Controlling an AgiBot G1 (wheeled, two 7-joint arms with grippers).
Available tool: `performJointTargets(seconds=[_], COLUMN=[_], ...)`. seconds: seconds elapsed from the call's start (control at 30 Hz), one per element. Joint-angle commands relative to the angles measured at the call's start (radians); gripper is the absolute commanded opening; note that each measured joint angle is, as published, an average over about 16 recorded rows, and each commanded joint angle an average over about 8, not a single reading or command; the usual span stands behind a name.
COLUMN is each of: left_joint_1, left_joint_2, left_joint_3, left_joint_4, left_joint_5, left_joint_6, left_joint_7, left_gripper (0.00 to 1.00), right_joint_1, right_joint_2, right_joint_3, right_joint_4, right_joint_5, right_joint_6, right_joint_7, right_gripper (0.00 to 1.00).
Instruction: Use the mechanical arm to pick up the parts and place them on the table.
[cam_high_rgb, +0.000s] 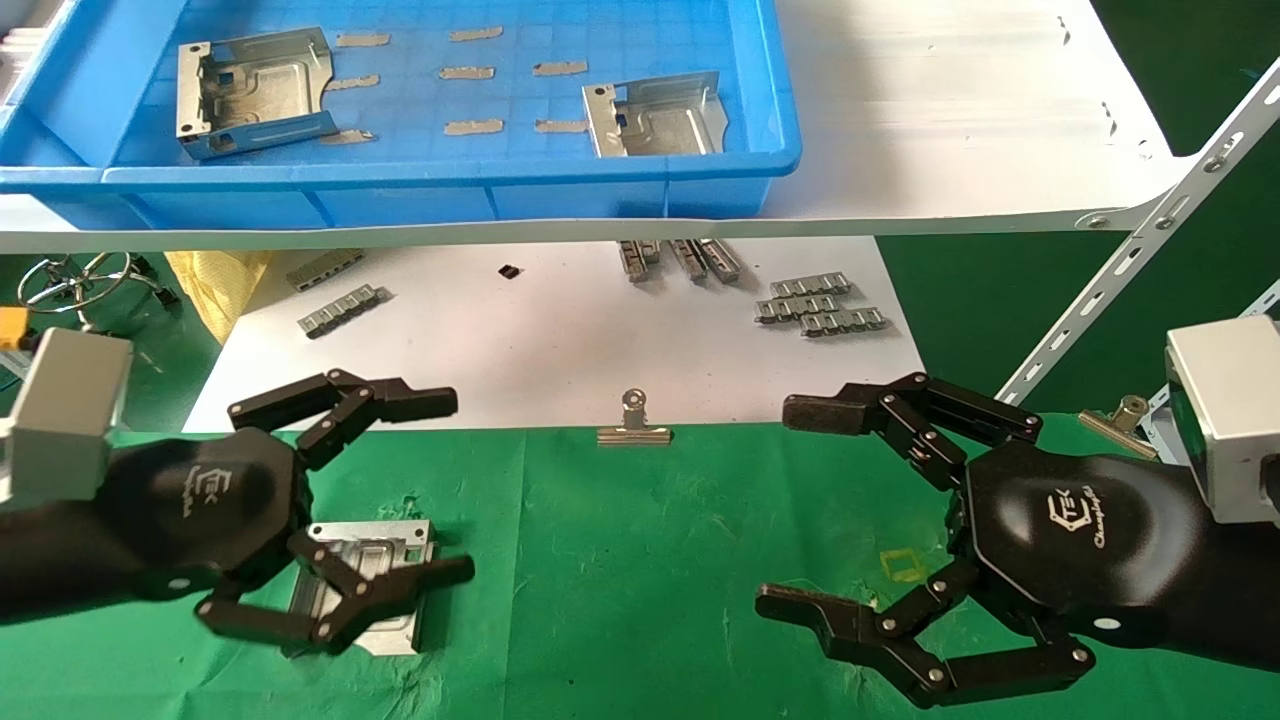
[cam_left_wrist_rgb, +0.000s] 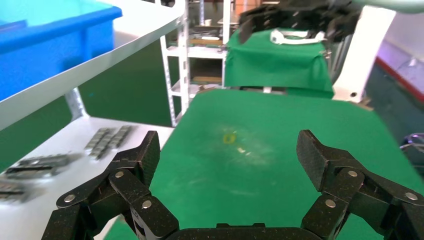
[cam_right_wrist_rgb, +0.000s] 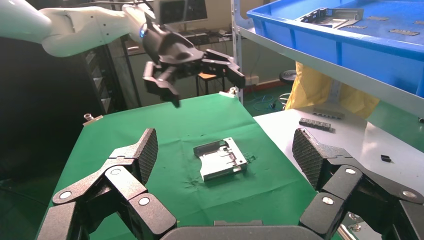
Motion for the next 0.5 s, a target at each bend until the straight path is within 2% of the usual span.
performJointTargets(seconds=[0.03, 0.33, 0.5], left_joint_1=[0.018, 0.095, 0.117], left_joint_2=[-0.008, -0.043, -0.053], left_joint_3=[-0.020, -0.102, -0.125], left_joint_4=[-0.041, -0.213, -0.261], left_joint_5=[-0.007, -0.036, -0.044], left_joint_6=[-0.003, -0.014, -0.017], left_joint_7=[-0.029, -0.152, -0.178], left_gripper=[1.00, 1.00, 1.00], right_joint_1=[0.000, 0.000, 0.000], right_joint_2=[0.000, 0.000, 0.000], right_joint_3=[0.000, 0.000, 0.000], right_joint_4=[0.000, 0.000, 0.000], right_joint_5=[0.000, 0.000, 0.000], right_joint_6=[0.000, 0.000, 0.000], right_joint_7=[0.000, 0.000, 0.000], right_gripper=[1.00, 1.00, 1.00])
